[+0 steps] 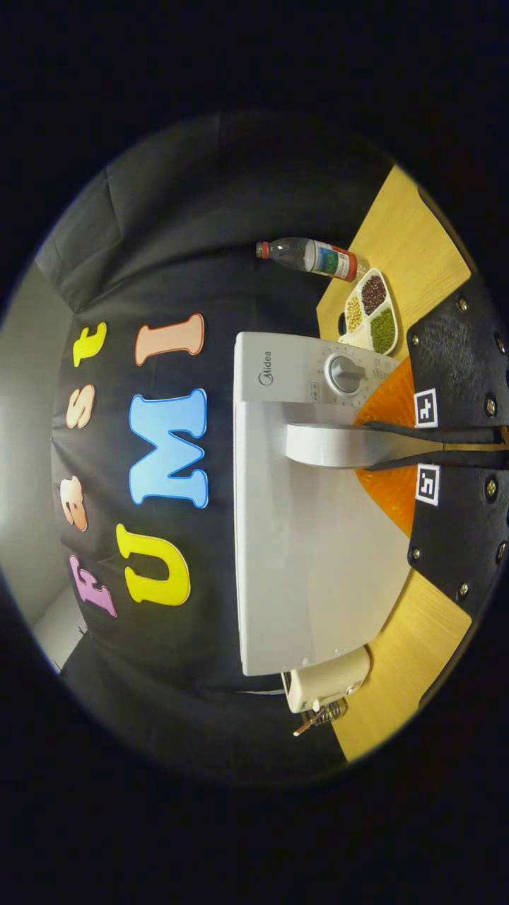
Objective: Open the microwave, put the food inside, and close the microwave door.
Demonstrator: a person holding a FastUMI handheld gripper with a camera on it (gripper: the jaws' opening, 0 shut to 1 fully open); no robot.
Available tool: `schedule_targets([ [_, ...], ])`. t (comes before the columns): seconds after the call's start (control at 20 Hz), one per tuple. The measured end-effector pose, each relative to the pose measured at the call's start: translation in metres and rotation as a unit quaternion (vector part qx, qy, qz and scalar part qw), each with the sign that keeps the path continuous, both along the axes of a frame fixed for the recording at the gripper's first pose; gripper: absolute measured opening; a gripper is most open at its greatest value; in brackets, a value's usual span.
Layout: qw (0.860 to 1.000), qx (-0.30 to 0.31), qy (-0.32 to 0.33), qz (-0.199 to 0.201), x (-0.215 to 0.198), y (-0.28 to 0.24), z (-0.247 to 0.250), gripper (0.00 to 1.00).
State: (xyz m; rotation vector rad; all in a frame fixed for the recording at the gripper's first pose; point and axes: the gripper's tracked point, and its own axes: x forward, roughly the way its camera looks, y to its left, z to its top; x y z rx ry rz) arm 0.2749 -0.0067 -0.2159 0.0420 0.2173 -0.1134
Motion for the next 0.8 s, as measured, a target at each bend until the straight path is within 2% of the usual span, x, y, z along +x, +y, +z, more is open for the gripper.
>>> schedule_targets([
  [0.3, 0.998, 0.008, 0.001, 0.058, -0.060, 0.043, 0.007, 0.04],
  [0.55, 0.992, 0.015, -0.014, 0.124, -0.115, 0.107, 0.012, 0.04],
  [0.8, 0.987, 0.020, -0.035, 0.156, -0.150, 0.173, 0.018, 0.04],
])
